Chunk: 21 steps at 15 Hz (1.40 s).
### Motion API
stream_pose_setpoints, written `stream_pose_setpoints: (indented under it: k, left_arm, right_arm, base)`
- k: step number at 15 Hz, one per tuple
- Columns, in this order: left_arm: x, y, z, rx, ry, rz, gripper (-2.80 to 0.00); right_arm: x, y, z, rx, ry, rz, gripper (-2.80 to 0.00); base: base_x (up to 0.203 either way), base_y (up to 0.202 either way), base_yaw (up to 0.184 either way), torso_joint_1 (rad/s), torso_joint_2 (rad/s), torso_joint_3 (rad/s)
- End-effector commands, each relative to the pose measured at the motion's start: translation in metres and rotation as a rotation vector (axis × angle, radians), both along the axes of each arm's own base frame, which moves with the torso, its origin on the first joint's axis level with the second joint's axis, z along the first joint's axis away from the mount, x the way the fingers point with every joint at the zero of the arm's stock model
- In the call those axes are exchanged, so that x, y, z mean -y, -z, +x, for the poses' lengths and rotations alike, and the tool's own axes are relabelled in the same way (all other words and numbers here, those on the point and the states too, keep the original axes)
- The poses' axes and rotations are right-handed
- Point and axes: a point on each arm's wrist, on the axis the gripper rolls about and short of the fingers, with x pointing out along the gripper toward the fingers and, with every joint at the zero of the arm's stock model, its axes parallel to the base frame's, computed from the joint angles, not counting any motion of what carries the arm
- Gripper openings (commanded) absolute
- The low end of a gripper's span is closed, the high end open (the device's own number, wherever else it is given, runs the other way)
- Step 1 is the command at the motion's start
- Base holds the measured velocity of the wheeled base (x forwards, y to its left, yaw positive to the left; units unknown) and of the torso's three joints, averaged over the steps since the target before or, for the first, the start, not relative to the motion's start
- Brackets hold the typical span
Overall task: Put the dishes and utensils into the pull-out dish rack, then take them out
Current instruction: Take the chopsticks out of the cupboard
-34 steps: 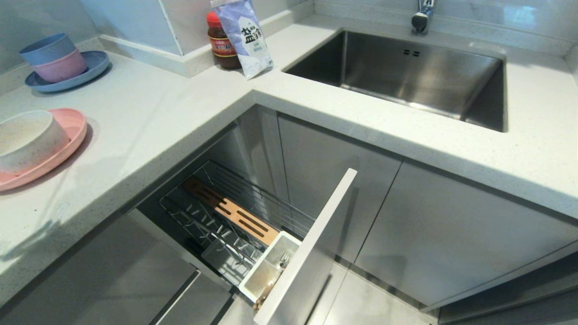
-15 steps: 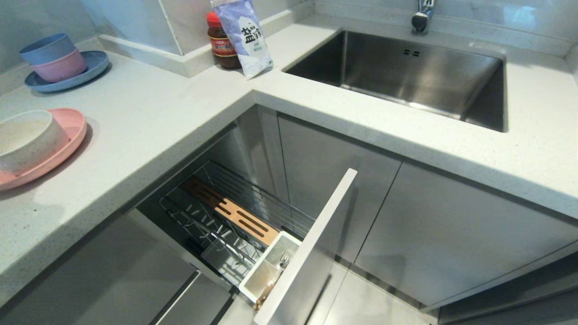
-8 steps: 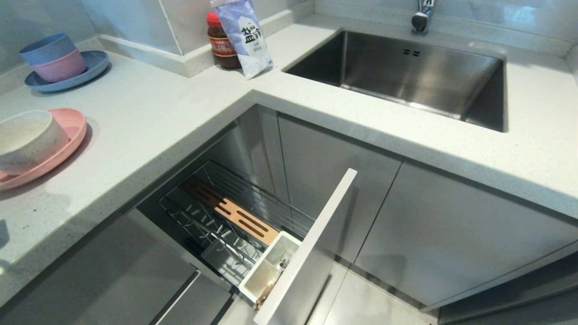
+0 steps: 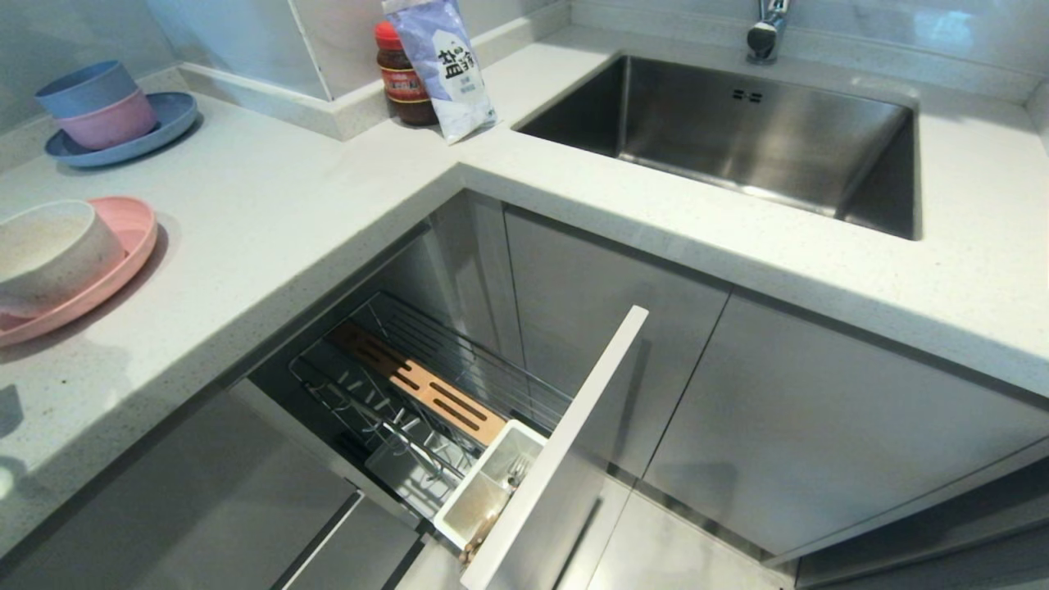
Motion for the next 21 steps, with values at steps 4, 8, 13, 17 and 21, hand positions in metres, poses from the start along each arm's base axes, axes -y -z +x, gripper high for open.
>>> stream_pose_setpoints:
  k: [4, 8, 13, 17, 21]
  left_arm:
    - [-0.0020, 0.0050, 0.0035, -0.020, 0.002, -0.016, -2.80]
    - [-0.0052, 0.0071, 0.0071, -0.015, -0.001, -0.013, -2.80]
    - [-0.0059, 0.0087, 0.0076, -0.020, -0.002, -0.013, -2.80]
    - [-0.0057, 0.0091, 0.0073, -0.020, -0.002, -0.016, -2.80]
    - [-0.0056, 0.0088, 0.0077, -0.017, 0.000, -0.013, -2.80]
  right_arm:
    - [0.0000, 0.0005, -0.0001, 0.001, 0.000, 0.000, -2.80]
    - [0.0000, 0.0005, -0.0001, 0.001, 0.000, 0.000, -2.80]
    - [0.0000, 0.0005, -0.0001, 0.001, 0.000, 0.000, -2.80]
    - [0.0000, 0.0005, -0.0001, 0.001, 0.000, 0.000, -2.80]
    - [0.0000, 0.0005, -0.0001, 0.001, 0.000, 0.000, -2.80]
  base:
    - [0.000, 0.000, 0.000, 0.000, 0.00, 0.000]
    - [0.000, 0.000, 0.000, 0.000, 0.00, 0.000]
    - [0.000, 0.000, 0.000, 0.000, 0.00, 0.000]
    - [0.000, 0.000, 0.000, 0.000, 0.00, 0.000]
    - [0.000, 0.000, 0.000, 0.000, 0.00, 0.000]
